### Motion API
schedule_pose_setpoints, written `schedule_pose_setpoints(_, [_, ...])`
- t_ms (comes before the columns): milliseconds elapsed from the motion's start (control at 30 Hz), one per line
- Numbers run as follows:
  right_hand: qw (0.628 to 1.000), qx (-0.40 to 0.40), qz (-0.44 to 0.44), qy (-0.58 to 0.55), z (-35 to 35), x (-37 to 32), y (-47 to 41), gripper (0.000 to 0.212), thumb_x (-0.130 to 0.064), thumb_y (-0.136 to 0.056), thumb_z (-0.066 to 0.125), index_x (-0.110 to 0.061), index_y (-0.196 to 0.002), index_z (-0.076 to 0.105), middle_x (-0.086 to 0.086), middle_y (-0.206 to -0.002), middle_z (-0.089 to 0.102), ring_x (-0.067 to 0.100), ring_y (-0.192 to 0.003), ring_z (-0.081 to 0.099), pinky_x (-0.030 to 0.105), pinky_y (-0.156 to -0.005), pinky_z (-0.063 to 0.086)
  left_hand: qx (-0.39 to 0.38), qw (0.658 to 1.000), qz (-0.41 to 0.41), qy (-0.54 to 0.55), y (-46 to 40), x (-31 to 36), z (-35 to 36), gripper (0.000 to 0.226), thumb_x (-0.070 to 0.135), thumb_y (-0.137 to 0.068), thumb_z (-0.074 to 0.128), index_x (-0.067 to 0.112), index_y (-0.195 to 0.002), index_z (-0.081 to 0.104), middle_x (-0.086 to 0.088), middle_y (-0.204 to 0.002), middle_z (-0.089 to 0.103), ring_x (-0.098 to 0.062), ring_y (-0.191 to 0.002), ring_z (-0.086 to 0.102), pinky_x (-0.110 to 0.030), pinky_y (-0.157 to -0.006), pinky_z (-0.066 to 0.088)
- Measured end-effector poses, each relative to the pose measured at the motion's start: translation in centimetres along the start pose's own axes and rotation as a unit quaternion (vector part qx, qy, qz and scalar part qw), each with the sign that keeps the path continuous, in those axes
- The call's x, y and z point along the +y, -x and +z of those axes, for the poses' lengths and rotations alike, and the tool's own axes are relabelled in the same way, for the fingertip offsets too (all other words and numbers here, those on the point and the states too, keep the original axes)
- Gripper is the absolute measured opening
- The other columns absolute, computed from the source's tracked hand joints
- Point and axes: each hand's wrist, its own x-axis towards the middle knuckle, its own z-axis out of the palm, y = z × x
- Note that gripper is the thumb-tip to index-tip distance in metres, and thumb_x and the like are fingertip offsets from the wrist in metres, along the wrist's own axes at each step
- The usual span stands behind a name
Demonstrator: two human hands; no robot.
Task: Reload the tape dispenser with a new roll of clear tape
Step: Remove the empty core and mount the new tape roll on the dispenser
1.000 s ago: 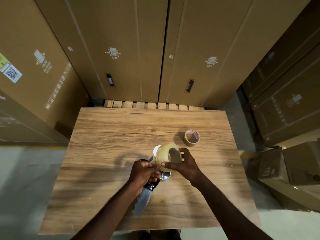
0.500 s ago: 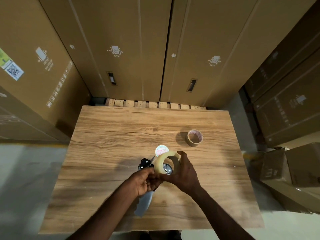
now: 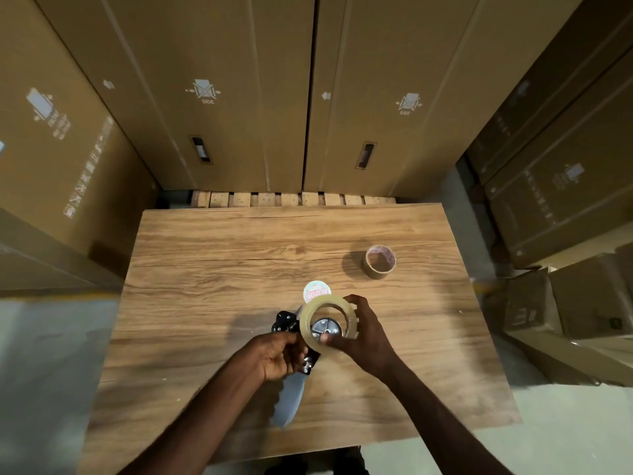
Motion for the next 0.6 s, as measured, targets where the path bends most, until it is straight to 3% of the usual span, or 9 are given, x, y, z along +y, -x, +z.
schedule_pose_setpoints(100, [0.99,-0.031,0.075,-0.111,-0.3,-0.3,-0.1,0.043,-0.027,-0.093,0.082,-0.037,-0.125,0.057,0.009,-0.11,0.074,0.014,-0.086,0.071,0.037,-0.068,0.061,0.012,1.0,0.003,0.004,-0.6,0.3,-0.8,0.028,-0.004,-0.101,0.042,-0.004,-0.079,0.059,-0.014,-0.049,0.064,-0.017,-0.036,0.062,-0.021,-0.038,0.052])
schedule_pose_setpoints(200, [0.979,-0.035,0.12,-0.164,-0.1,-0.1,-0.2,0.034,-0.024,-0.098,0.076,-0.035,-0.126,0.059,0.02,-0.116,0.071,0.02,-0.088,0.071,0.036,-0.068,0.061,0.009,1.0,-0.002,-0.01,-0.9,0.8,-0.9,0.029,-0.004,-0.102,0.041,-0.003,-0.078,0.058,-0.013,-0.048,0.063,-0.016,-0.037,0.06,-0.021,-0.038,0.052])
schedule_pose_setpoints(367, [0.966,-0.035,0.143,-0.212,-0.1,-0.1,-0.2,0.027,-0.023,-0.102,0.071,-0.028,-0.126,0.062,0.024,-0.12,0.067,0.023,-0.094,0.07,0.036,-0.07,0.063,0.023,0.999,0.013,-0.035,-1.3,1.1,-0.7,0.026,-0.005,-0.1,0.044,-0.002,-0.08,0.06,-0.009,-0.048,0.062,-0.013,-0.041,0.058,-0.019,-0.038,0.05])
schedule_pose_setpoints(600, [0.967,-0.016,0.152,-0.203,-0.4,0.6,-0.1,0.02,-0.026,-0.102,0.071,-0.026,-0.121,0.064,0.02,-0.114,0.067,0.025,-0.099,0.068,0.039,-0.072,0.066,0.058,0.988,0.131,-0.062,-1.5,-0.1,0.1,0.015,-0.009,-0.093,0.057,0.002,-0.091,0.067,-0.013,-0.064,0.067,-0.018,-0.051,0.062,-0.024,-0.045,0.055])
